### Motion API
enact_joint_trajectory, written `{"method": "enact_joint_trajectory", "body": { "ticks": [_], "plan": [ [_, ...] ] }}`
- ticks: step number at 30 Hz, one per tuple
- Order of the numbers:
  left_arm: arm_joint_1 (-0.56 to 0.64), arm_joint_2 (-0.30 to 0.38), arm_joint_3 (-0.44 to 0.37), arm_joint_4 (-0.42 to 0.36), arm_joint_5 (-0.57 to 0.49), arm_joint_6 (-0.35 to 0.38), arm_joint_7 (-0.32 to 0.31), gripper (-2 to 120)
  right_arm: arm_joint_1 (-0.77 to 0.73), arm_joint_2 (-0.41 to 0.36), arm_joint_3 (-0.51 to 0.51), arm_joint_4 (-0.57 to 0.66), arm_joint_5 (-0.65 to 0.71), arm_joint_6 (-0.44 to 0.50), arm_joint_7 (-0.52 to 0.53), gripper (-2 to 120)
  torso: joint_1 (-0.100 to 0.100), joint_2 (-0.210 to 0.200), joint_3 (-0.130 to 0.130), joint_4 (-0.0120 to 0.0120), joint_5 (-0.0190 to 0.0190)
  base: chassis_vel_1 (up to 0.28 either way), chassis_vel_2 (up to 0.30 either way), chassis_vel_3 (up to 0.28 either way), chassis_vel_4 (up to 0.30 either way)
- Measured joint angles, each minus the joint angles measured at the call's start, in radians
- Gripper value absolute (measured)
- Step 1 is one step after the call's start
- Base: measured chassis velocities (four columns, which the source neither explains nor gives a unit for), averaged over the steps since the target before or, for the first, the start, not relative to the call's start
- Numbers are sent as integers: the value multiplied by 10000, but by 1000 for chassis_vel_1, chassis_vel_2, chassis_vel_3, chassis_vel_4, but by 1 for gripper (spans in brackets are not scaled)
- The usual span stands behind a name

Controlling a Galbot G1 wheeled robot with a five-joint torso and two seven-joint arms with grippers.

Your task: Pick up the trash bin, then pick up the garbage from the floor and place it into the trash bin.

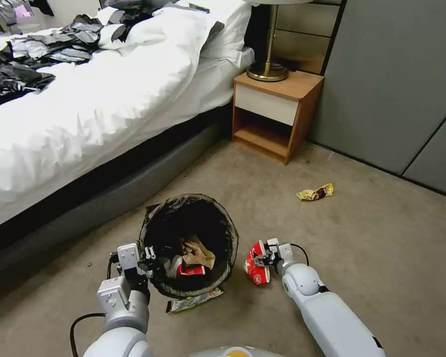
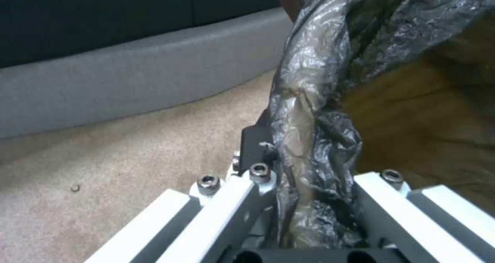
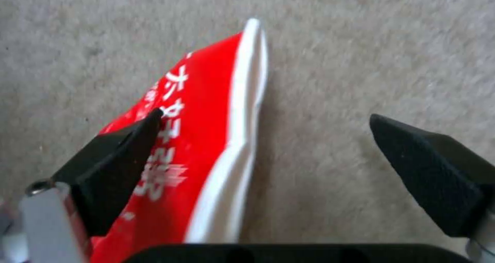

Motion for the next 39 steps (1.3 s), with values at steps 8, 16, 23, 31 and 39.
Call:
{"method": "enact_joint_trajectory", "body": {
  "ticks": [8, 16, 23, 31, 39],
  "plan": [
    [-13, 1, 6, 16, 18, -7, 0, 1, -112, 175, 17, -248, 30, 193, -263, 71, 0, 1, 0, -1, -1, 0, 0, 0, 0],
    [-85, 2, 27, 78, 12, -7, 0, 1, -141, 214, 22, -277, 29, 384, -352, 41, 0, 1, 0, -2, -4, 0, 0, 0, 0],
    [-115, -3, 38, 87, 4, -7, 0, 1, -151, 187, 65, -286, -64, 524, -355, 18, 0, 1, -1, -4, -3, 0, 0, 0, 0],
    [-77, -9, 52, 67, 0, -7, 0, 1, -155, 165, 65, -257, -160, 725, -402, 0, 0, 0, 0, 1, 3, 0, 0, 0, 0],
    [-64, -9, 51, 19, 1, -7, 0, 1, -177, 129, 83, -94, -198, 1104, -310, 0, 0, 1, 1, 2, 2, 0, 0, 0, 0]
  ]
}}
